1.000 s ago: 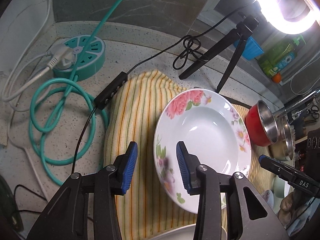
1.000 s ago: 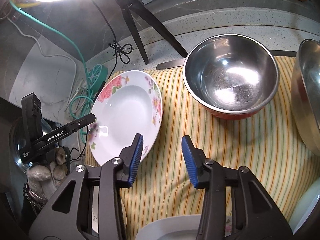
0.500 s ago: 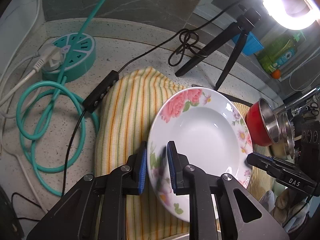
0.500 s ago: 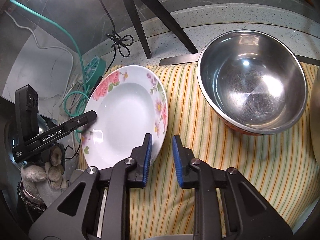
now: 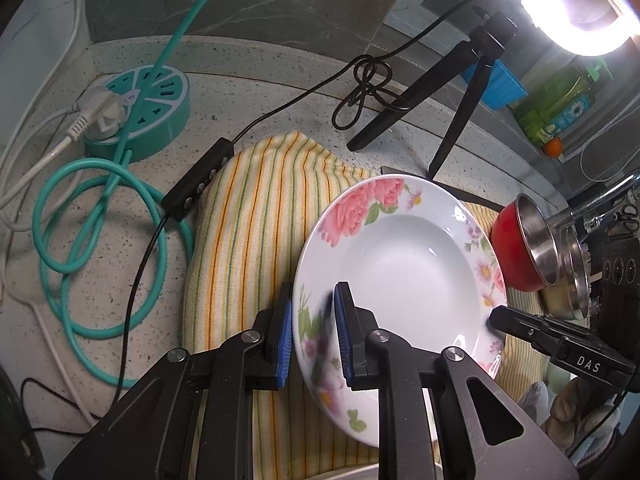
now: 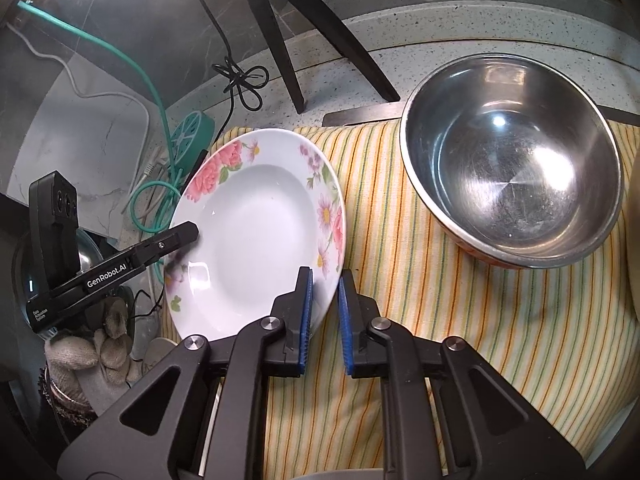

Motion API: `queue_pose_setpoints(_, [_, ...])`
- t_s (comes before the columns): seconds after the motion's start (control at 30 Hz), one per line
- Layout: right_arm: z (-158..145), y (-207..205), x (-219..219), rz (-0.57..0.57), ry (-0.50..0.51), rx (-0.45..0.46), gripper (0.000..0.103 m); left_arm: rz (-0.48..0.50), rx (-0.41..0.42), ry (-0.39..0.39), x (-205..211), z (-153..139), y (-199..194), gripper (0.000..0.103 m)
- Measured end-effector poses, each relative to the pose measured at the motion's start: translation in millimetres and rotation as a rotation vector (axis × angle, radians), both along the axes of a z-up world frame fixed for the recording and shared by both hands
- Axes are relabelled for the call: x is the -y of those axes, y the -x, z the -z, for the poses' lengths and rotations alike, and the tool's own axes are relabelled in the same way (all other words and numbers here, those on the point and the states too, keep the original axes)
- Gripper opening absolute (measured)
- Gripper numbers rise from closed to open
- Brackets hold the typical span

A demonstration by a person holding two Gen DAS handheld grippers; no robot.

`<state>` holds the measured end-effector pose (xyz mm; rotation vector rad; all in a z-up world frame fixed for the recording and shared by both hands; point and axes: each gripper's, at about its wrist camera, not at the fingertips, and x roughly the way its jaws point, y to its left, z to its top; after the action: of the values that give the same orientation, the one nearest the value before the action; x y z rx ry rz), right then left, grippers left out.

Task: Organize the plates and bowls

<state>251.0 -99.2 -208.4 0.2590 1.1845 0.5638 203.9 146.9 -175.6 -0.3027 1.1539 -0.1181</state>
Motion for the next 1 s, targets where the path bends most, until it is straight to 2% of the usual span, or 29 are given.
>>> queue_pose_setpoints(0.6, [-14.5,22.5,10.9,-0.04,0.016,0.055,0.013,-0.002,0.047,-0.001,14.8,-18.0,28.5,0.018])
queue_pose_setpoints(1.0, [-41.3,52.7,43.2,-0.065,-0.019,0.098,0.013,0.004,0.1,0.028,38.3,-41.8,59.2,0.018])
